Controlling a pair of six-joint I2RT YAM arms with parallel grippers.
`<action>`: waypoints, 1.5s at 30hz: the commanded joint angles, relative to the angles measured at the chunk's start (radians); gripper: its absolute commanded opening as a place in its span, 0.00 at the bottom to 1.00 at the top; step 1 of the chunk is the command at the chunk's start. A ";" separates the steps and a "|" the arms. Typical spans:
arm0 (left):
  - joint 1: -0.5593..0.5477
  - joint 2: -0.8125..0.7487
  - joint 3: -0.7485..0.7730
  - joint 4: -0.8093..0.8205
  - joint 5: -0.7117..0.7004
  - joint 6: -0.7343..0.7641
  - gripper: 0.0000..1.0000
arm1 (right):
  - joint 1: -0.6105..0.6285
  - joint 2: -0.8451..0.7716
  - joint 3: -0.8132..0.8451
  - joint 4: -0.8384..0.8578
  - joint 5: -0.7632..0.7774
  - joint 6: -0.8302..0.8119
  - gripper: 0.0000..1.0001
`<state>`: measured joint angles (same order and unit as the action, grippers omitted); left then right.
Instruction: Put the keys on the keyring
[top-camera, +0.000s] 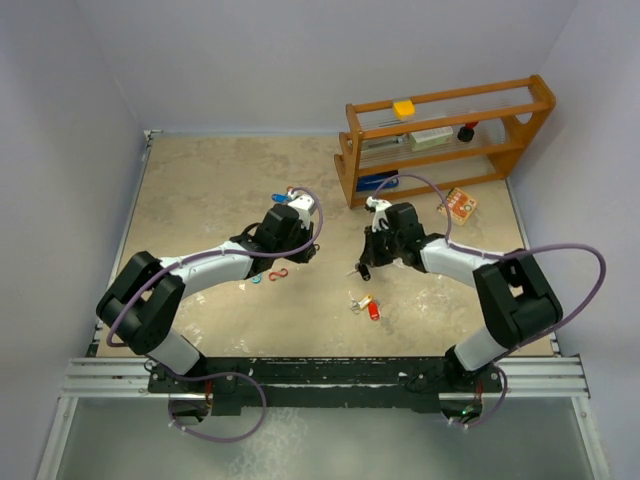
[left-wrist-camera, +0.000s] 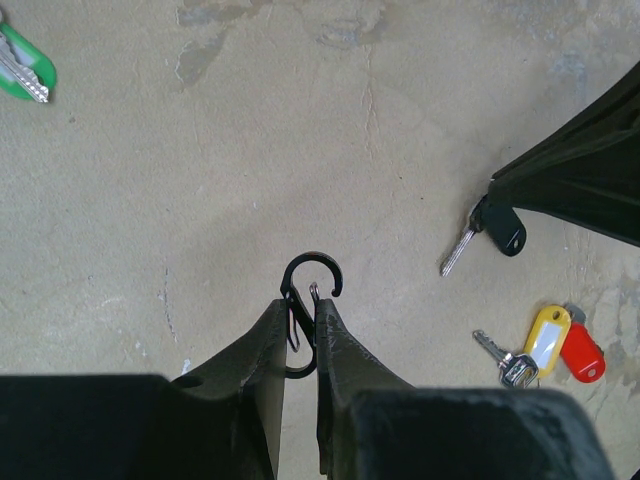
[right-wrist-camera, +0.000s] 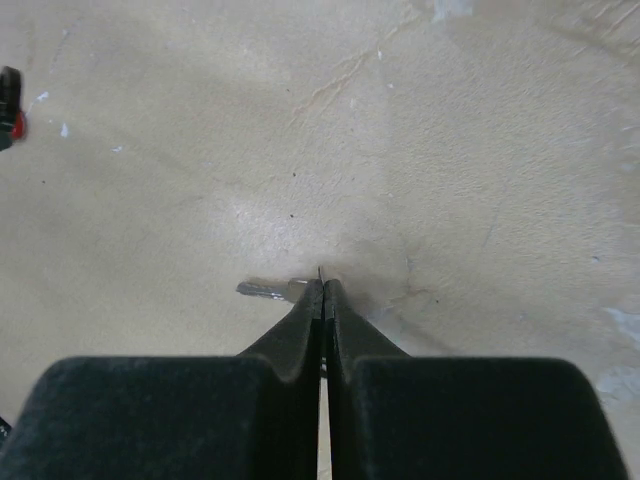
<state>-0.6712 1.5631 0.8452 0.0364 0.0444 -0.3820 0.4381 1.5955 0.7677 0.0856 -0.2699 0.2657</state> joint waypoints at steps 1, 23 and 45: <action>-0.006 -0.005 0.016 0.045 0.016 0.001 0.00 | -0.002 -0.109 -0.027 0.078 0.025 -0.083 0.00; -0.064 0.062 0.116 0.028 0.077 -0.003 0.00 | 0.035 -0.218 -0.067 0.195 -0.188 -0.174 0.00; -0.100 0.112 0.188 -0.024 0.085 0.022 0.00 | 0.115 -0.221 -0.068 0.197 -0.151 -0.244 0.00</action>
<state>-0.7620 1.6699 0.9878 0.0082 0.1123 -0.3786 0.5446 1.4105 0.7006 0.2459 -0.4213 0.0479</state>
